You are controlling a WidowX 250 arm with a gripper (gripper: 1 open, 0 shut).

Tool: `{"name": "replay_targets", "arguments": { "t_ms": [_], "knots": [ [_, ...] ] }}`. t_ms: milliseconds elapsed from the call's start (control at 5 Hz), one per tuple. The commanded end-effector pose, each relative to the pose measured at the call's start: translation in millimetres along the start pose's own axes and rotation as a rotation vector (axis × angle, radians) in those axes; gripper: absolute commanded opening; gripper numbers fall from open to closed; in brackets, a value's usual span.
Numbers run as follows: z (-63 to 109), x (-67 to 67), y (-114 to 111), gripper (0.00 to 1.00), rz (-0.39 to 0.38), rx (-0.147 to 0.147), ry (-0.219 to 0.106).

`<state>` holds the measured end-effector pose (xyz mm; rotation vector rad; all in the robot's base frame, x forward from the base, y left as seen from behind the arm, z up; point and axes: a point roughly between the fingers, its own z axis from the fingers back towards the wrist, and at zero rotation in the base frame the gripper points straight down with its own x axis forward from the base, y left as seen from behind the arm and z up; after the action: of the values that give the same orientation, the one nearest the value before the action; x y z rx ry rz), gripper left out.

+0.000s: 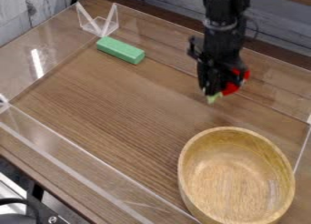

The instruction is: Move the red object to the left side of the table

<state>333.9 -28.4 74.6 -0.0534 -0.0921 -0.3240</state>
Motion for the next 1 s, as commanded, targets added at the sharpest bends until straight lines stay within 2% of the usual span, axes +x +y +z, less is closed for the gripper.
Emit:
{"name": "replay_targets", "arguments": {
  "t_ms": [0,200,400,800],
  "knots": [
    [34.9,0.2,12,0.00,0.047,0.039,-0.077],
    [21.1,-4.9,10,0.00,0.035,0.034,-0.050],
    [12.1,-18.6,14,0.00,0.021,0.032,-0.016],
    [-6.4,-30.7,33,0.00,0.061,0.033,0.025]
  ]
}}
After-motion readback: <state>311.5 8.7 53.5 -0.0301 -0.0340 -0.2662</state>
